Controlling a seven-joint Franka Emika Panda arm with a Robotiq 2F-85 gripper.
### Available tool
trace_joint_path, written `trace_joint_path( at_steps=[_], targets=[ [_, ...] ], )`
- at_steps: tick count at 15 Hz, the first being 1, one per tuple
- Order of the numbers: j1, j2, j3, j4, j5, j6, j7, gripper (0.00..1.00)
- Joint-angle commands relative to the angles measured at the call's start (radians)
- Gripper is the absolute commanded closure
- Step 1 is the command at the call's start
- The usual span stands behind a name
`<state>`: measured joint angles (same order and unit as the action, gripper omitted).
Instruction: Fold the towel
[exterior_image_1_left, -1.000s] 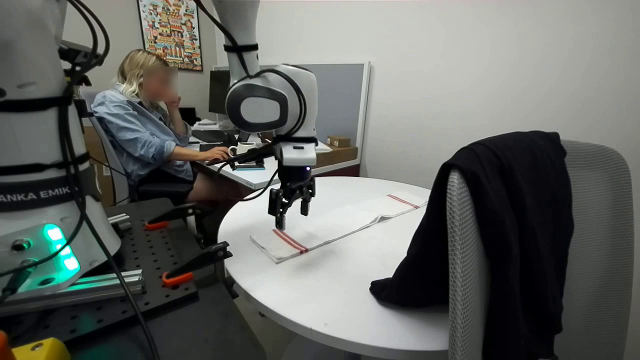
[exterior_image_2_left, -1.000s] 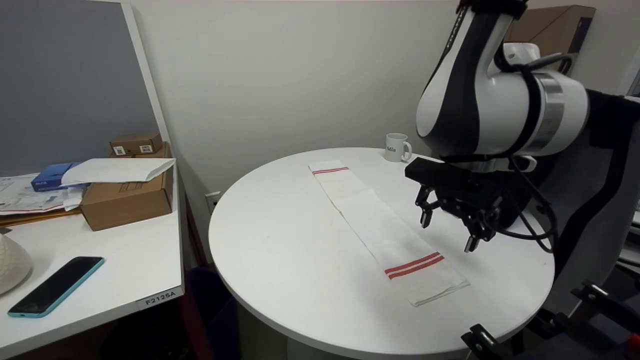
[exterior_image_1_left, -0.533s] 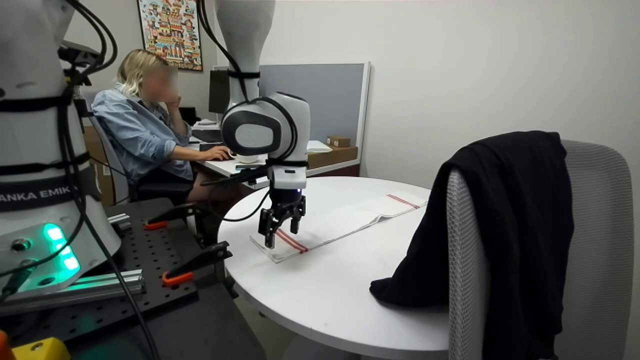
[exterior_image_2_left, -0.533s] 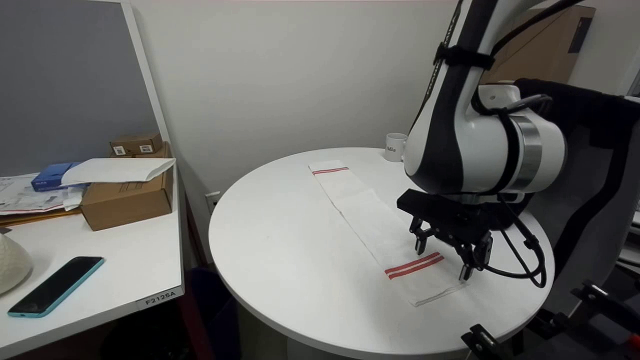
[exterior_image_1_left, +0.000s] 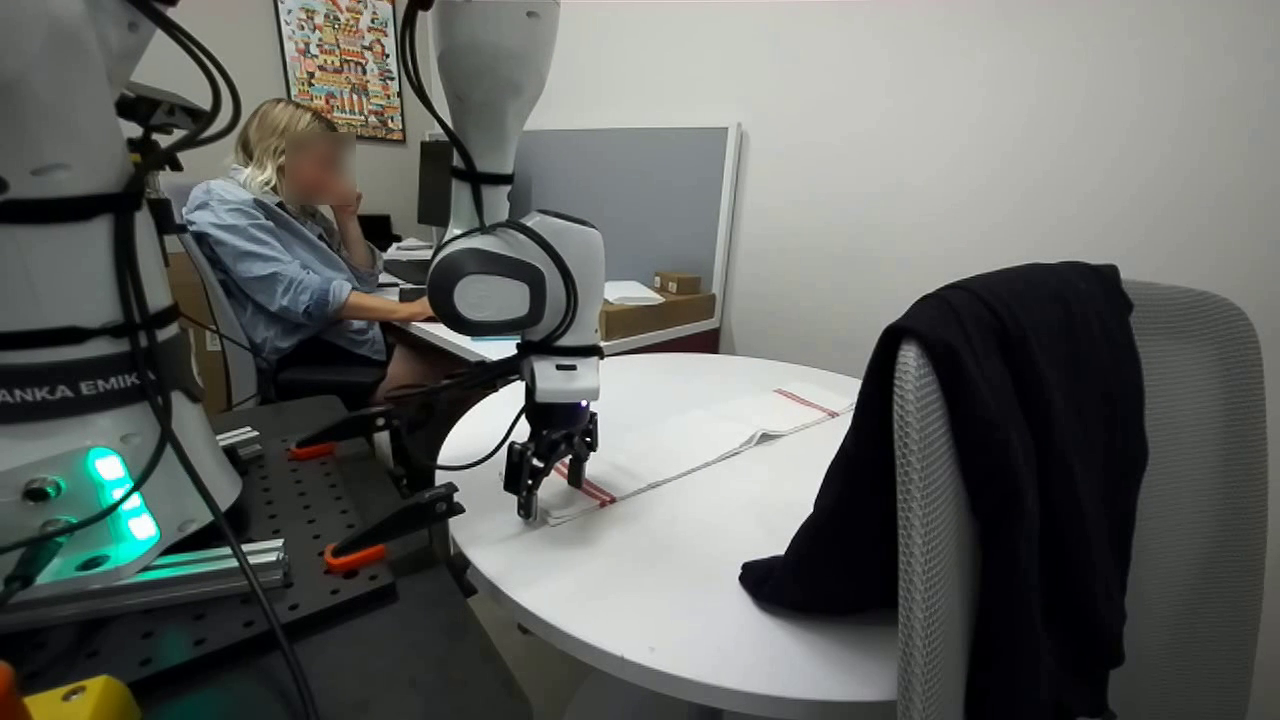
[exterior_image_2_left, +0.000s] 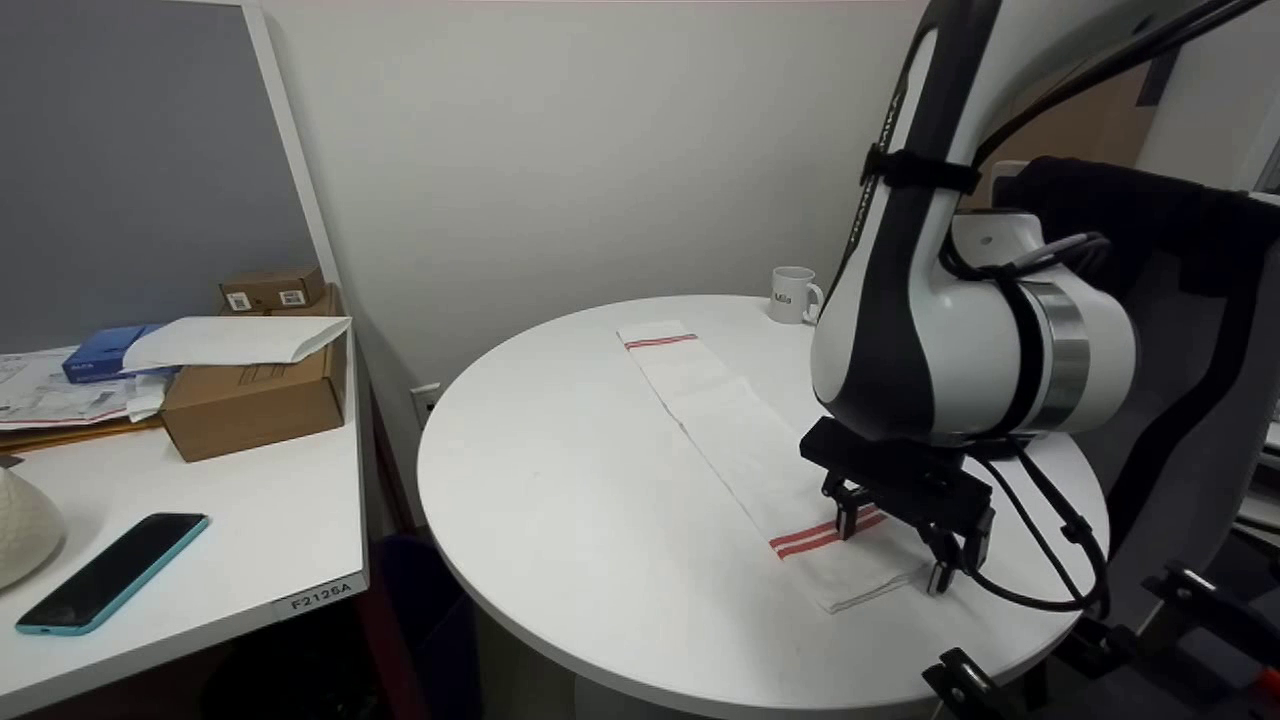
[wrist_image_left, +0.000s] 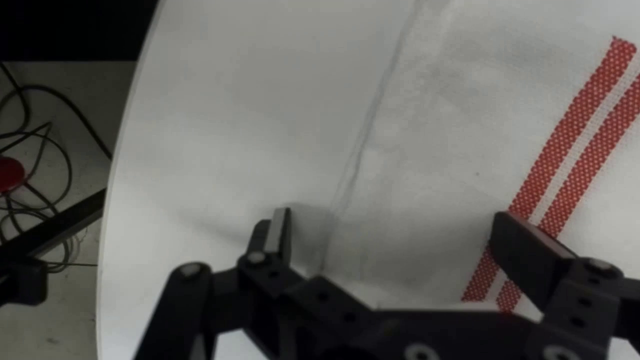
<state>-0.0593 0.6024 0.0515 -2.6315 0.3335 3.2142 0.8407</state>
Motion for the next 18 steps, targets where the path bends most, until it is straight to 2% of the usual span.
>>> trace_joint_path(
  at_steps=[1, 10, 12, 16, 18],
  targets=[
    [-0.023, 0.024, 0.021, -0.004, 0.019, 0.051, -0.047, 0.26],
    [-0.028, -0.009, 0.028, -0.034, 0.017, 0.100, -0.072, 0.95],
    [-0.038, -0.042, 0.039, -0.056, 0.015, 0.110, -0.077, 1.00],
    [-0.089, -0.160, 0.090, -0.123, 0.003, 0.102, -0.077, 1.00],
    [-0.139, -0.246, 0.135, -0.166, -0.004, 0.094, -0.077, 1.00]
  ],
)
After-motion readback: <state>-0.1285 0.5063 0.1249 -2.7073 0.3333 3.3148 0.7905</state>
